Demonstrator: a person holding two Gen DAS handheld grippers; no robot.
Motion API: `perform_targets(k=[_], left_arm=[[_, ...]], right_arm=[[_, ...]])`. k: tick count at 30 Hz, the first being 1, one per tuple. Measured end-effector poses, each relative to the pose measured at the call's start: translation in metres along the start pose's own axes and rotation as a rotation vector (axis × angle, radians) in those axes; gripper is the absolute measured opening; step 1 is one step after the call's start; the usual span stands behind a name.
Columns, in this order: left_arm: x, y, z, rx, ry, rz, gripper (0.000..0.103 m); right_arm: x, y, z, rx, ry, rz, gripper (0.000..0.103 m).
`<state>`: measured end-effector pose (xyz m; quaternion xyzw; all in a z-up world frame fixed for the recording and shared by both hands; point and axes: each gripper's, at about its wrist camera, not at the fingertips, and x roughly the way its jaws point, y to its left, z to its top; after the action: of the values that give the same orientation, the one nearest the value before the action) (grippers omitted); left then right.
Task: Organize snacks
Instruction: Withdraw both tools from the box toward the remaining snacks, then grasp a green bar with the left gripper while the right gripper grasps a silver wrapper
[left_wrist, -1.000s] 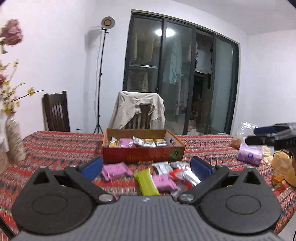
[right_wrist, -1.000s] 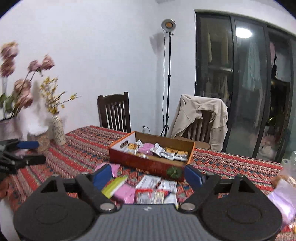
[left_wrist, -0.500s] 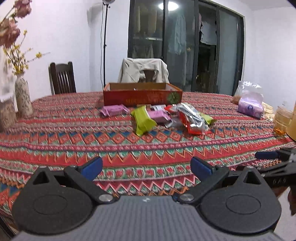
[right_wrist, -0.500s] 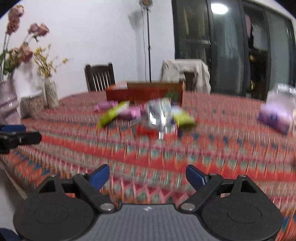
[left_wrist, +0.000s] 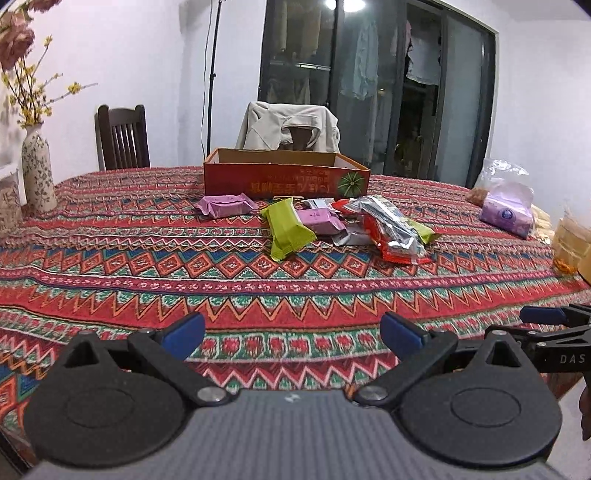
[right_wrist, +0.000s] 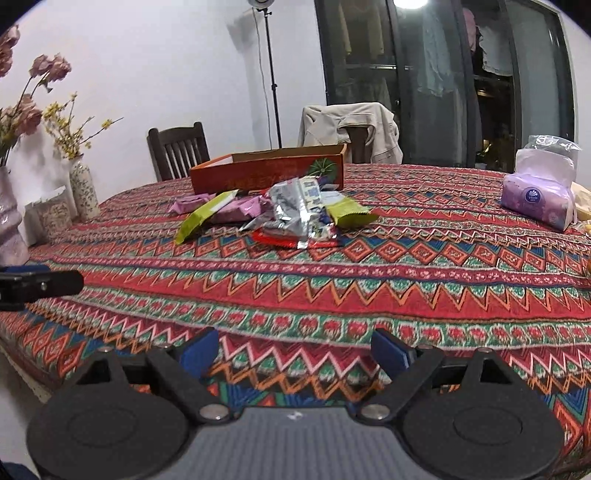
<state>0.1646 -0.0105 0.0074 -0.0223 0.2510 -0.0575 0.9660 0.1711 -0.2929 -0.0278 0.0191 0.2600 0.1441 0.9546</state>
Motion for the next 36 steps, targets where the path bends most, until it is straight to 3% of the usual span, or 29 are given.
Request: perform_targets(k=[9, 16, 23, 31, 36], left_arm=[[0.066, 0.009, 0.035, -0.040, 0.032, -0.056, 0.101], [0.144, 0.012, 0.078, -0.040, 0.056, -0.077, 0.073], [0.208, 0.037, 0.099, -0.185, 0.113, -0.132, 0.068], [0.216, 0.041, 0.093, -0.182, 0.126, -0.174, 0.043], [0.214, 0.042, 0.093, -0.196, 0.119, -0.176, 0.038]], right_arm=[[0.044, -0.003, 0.039, -0.037, 0.001, 0.008, 0.088], [0.106, 0.000, 0.089, -0.105, 0.012, 0.021, 0.081], [0.171, 0.002, 0.135, -0.096, 0.022, 0.030, 0.066], [0.208, 0.001, 0.134, -0.066, 0.048, 0.054, 0.060], [0.206, -0.004, 0.134, -0.037, 0.038, 0.062, 0.057]])
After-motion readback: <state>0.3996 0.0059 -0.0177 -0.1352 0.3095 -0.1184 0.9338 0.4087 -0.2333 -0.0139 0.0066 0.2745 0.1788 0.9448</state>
